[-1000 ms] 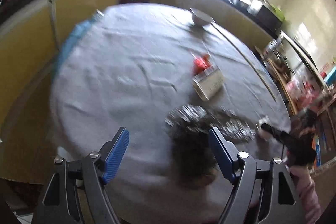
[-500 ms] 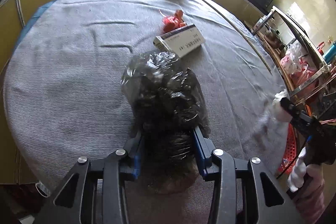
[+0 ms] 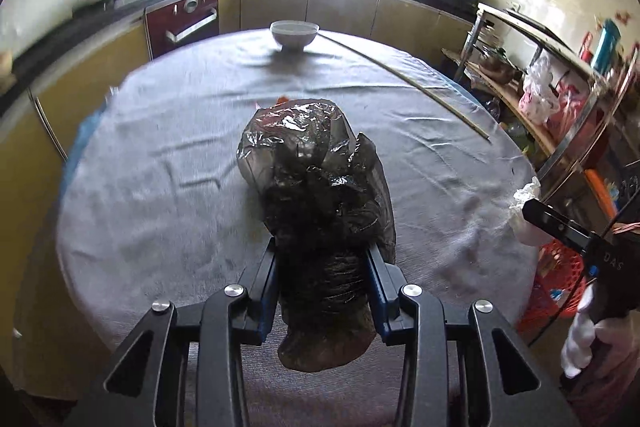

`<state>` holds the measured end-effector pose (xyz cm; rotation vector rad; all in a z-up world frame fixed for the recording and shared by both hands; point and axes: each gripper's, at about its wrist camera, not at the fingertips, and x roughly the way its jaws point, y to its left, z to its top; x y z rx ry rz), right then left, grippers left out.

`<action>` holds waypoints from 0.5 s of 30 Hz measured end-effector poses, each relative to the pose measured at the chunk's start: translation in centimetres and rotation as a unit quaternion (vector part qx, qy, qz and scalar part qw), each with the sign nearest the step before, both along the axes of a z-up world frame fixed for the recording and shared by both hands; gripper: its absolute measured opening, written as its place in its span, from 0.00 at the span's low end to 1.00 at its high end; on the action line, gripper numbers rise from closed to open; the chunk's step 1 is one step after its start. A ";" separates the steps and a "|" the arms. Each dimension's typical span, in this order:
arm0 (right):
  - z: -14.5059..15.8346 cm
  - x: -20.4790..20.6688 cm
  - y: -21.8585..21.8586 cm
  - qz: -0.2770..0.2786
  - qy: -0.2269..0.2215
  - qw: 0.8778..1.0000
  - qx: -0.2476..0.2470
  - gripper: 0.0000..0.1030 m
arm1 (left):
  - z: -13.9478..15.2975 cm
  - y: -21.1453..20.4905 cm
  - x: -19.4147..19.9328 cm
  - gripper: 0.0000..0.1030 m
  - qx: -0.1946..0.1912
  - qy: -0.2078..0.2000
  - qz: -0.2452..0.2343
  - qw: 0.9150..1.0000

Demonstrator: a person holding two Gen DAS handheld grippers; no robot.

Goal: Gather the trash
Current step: 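Hold the black bag up with the left tool while the right tool holds the tissue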

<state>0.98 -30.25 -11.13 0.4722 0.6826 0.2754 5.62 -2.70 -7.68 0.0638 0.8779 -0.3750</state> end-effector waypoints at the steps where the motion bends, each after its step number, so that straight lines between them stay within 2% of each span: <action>1: 0.2 -0.5 -0.2 -0.002 -0.002 1.000 0.000 0.38 | 0.3 -0.3 -0.1 0.39 0.010 -0.008 0.000 1.000; 6: 1.2 -3.0 -1.3 -0.017 -0.015 1.000 -0.001 0.38 | 2.0 -2.5 -2.0 0.39 0.051 -0.050 -0.008 0.997; 15: 2.7 -8.0 -3.3 -0.046 -0.043 0.998 0.000 0.38 | 4.0 -5.9 -4.8 0.39 0.085 -0.094 -0.030 0.991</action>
